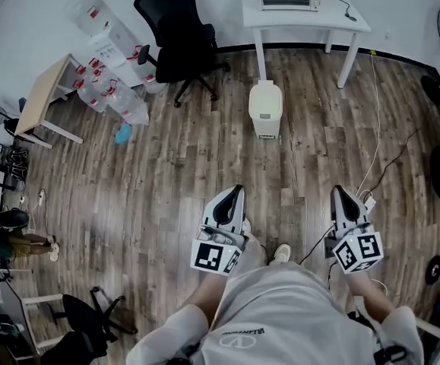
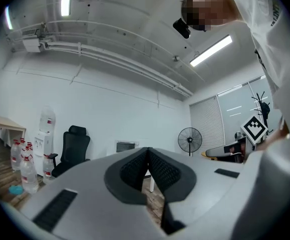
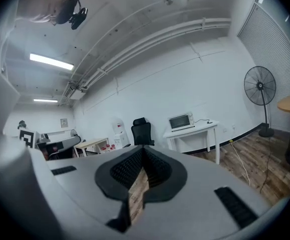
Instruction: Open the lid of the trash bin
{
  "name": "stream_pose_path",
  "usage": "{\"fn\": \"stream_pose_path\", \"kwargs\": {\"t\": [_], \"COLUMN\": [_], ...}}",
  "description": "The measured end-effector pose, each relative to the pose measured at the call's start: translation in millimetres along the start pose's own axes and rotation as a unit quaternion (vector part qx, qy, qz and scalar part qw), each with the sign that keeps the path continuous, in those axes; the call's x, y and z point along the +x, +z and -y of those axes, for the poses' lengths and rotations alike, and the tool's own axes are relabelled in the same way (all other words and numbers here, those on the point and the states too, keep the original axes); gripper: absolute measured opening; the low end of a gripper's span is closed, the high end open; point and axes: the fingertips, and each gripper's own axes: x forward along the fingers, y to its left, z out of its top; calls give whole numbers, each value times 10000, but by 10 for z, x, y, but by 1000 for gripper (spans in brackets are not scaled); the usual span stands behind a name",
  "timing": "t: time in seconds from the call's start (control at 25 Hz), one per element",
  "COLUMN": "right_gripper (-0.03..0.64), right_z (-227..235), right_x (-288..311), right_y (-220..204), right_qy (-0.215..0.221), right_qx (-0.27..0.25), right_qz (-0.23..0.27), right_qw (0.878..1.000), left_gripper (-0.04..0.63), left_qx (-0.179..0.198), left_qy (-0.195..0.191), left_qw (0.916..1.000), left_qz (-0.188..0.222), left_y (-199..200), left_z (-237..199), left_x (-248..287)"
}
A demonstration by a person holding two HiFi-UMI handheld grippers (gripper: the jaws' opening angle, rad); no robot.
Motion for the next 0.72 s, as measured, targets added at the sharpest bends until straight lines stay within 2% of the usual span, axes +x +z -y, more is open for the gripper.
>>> {"fn": "stream_pose_path", "kwargs": {"t": [0.32,0.72], "right_gripper": [17,17], "right_z": [-144,-282], "right_x": [485,1468], "right_y": [-92,-23], "right_qy": [-116,-511], "right_qx": [-34,-97], "right_qz": [-87,-108], "right_qw": [9999,9986], "left_gripper": [2,2], "left_qx": [-101,-317], "left_qy": [-59,-452], "left_qw": [9999,9983], "left_qz": [-34,-180], "left_y": [-137,-320], "left_z": [-515,-1442], "left_x": [174,756]}}
